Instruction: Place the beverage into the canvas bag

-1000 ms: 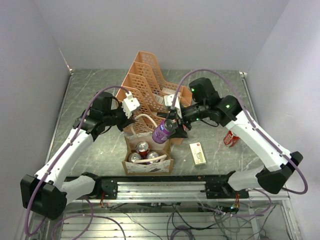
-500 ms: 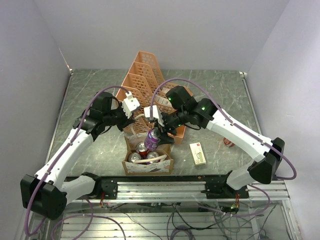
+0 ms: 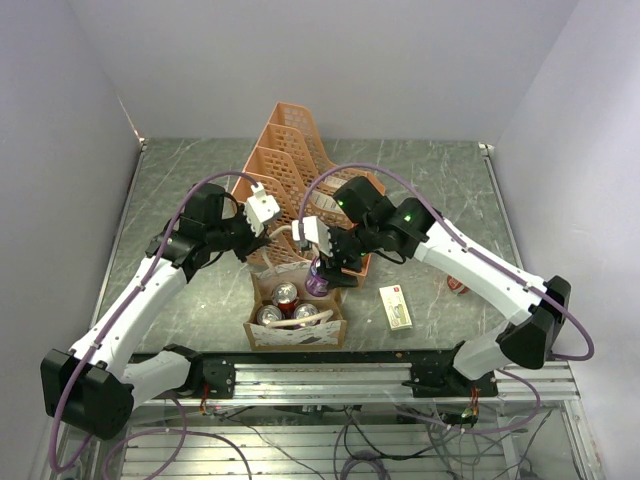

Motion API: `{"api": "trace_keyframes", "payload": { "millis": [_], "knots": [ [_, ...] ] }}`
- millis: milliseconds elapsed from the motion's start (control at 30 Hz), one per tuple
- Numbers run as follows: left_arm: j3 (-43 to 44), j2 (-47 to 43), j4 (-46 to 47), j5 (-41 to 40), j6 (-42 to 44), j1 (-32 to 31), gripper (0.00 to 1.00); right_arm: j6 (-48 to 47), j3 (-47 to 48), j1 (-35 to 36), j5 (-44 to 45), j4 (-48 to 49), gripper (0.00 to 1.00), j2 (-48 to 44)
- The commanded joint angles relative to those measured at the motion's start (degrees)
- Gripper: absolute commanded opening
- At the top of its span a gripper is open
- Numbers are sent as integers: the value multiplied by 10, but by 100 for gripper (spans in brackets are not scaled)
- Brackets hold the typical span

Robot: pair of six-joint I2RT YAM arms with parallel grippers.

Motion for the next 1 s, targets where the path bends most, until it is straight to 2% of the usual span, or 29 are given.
{"api": "trace_keyframes", "payload": {
  "millis": [0, 167, 400, 967],
  "knots": [
    [2, -7, 26, 6, 5, -4, 7, -13, 1, 0, 56, -12, 0, -34],
    [-3, -9, 29, 6, 6, -4, 7, -19, 0, 0, 79, -28, 0, -27],
    [0, -6, 24, 5, 7, -4, 7, -17, 29, 14, 42, -34, 0, 19],
    [-3, -8, 30, 2, -1, -4, 7, -3, 25, 53, 97, 10, 0, 71]
  ]
}}
